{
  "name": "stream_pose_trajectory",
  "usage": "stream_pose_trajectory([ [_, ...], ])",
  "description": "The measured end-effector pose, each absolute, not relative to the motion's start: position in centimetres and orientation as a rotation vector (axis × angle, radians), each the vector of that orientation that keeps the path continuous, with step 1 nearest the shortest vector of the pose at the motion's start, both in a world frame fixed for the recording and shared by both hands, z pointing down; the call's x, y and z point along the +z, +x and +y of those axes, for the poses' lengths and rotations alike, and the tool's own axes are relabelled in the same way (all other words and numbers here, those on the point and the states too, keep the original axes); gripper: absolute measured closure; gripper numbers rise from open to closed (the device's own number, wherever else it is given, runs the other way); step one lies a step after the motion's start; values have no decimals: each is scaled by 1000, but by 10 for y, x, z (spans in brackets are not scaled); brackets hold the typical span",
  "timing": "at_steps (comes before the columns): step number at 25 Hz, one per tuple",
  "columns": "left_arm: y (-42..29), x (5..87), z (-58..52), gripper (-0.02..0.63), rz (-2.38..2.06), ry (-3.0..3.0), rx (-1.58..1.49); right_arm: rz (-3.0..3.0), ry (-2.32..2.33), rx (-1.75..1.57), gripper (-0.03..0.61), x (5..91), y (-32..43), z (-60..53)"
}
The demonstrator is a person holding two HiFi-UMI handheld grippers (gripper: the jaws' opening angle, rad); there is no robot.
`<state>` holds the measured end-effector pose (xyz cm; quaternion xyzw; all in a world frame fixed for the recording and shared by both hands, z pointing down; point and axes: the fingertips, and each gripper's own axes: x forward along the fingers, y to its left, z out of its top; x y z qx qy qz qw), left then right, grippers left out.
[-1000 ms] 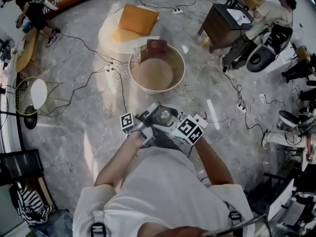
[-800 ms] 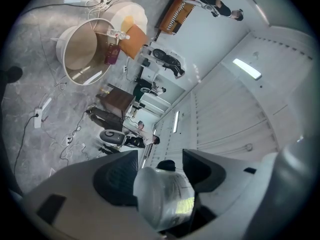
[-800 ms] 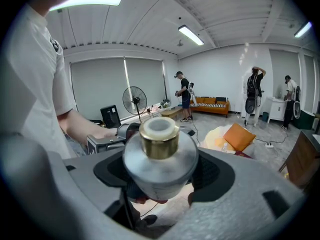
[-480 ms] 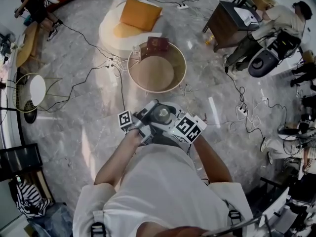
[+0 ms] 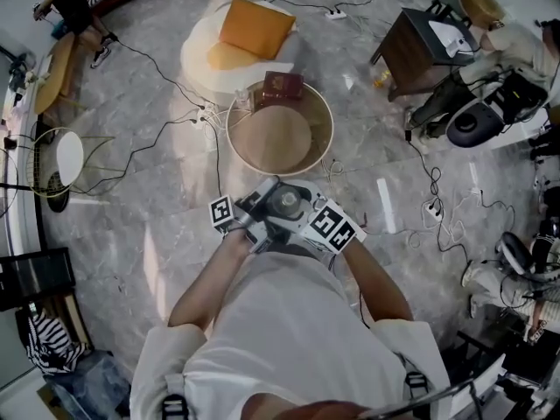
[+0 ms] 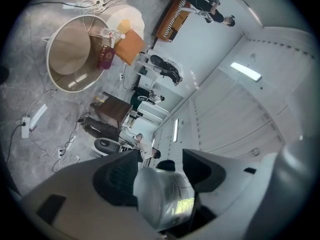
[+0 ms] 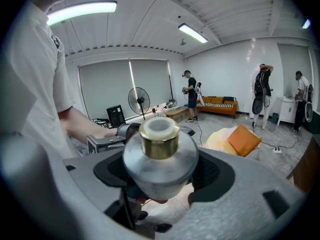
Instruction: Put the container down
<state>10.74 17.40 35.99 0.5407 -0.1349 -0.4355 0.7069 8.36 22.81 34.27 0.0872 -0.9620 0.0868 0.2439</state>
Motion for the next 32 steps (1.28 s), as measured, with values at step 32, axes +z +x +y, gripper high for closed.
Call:
stream_pose_trajectory([
  [32, 60, 389, 35, 354, -280, 1149, -900, -2567, 312, 322, 242, 371, 33, 87],
])
